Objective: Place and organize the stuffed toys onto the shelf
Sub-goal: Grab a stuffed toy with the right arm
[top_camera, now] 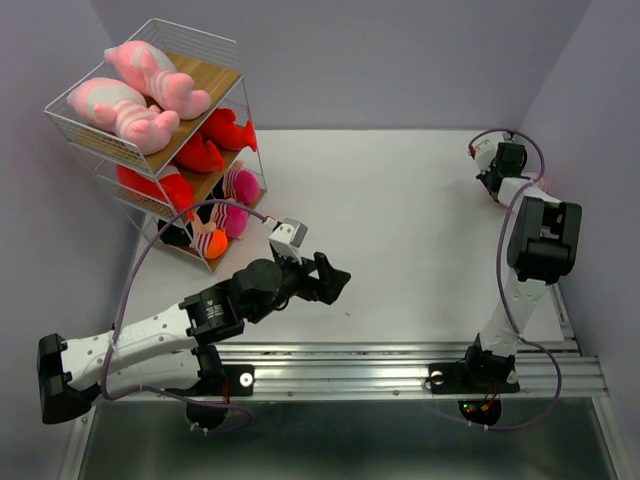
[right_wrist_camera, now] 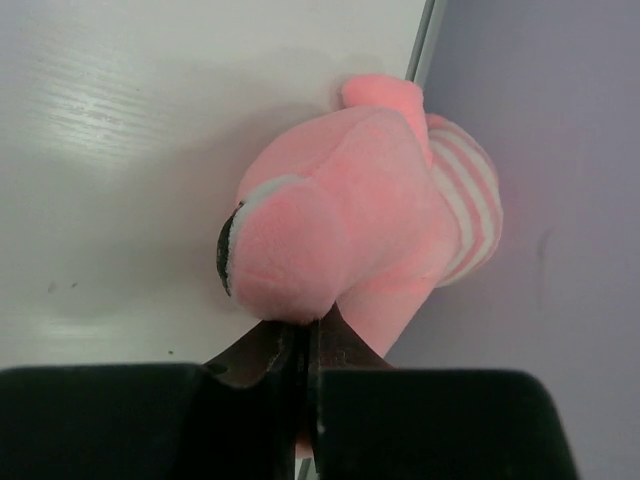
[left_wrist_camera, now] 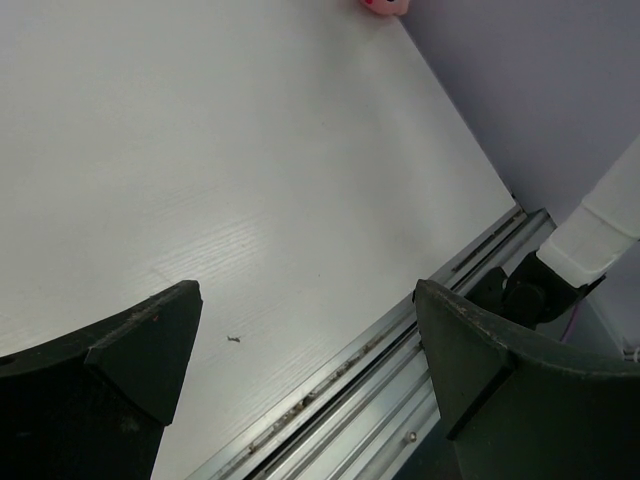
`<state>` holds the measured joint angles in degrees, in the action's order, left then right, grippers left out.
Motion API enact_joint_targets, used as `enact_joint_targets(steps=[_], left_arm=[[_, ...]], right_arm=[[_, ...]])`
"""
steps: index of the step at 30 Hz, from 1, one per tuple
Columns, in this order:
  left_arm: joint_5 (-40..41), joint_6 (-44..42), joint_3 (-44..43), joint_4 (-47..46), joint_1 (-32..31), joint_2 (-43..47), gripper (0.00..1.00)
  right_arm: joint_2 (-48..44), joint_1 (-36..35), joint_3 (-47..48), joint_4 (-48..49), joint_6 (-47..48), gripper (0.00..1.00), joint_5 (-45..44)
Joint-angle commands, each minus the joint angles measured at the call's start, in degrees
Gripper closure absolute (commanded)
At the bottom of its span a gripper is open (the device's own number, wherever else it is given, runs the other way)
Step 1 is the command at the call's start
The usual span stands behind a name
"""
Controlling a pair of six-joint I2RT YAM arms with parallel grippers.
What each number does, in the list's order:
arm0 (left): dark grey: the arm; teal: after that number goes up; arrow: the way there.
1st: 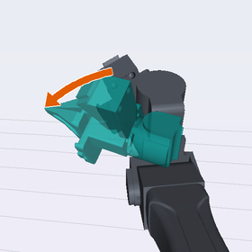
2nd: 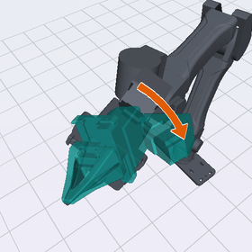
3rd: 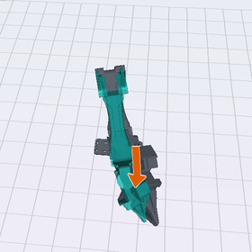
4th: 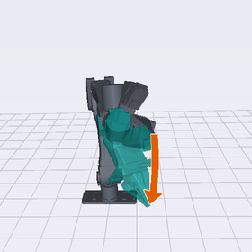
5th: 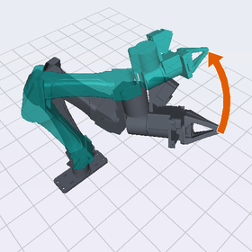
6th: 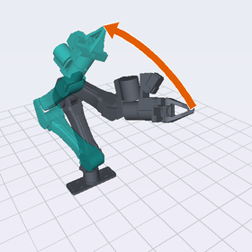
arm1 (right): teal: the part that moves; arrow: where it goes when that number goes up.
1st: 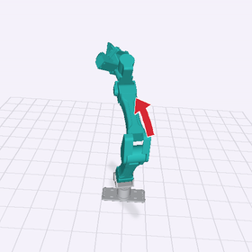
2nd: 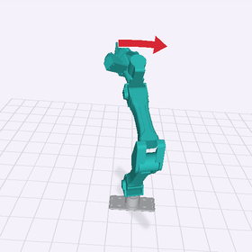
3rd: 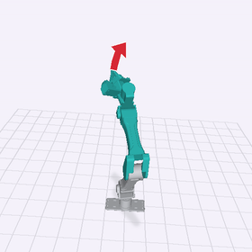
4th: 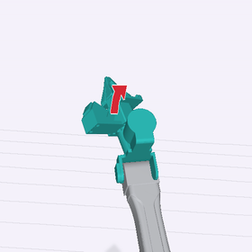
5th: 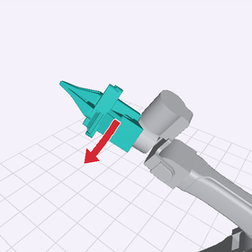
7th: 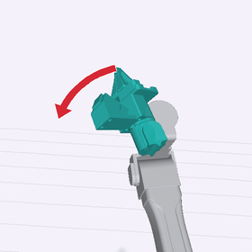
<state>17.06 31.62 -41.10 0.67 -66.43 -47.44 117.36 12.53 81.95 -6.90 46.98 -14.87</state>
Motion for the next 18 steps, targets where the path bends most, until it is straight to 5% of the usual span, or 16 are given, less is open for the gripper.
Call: enact_joint_targets(steps=[1, 13, 18], left_arm=[[3.06, -0.49, 1.37, -5.76, -0.63, -0.54, 0.01], [5.89, -22.01, -1.16, -19.02, -1.24, -9.94, 0.01], [2.37, -26.25, -4.25, -22.98, -1.24, -15.31, 0.01]], right_arm=[[-5.55, 2.05, -3.63, -0.04, -3.29, 0.99, 6.76], [-31.38, 2.05, 2.25, -31.65, -20.24, 0.99, 47.28], [-39.12, 2.05, -2.93, -31.87, -37.27, 0.99, 64.42]])
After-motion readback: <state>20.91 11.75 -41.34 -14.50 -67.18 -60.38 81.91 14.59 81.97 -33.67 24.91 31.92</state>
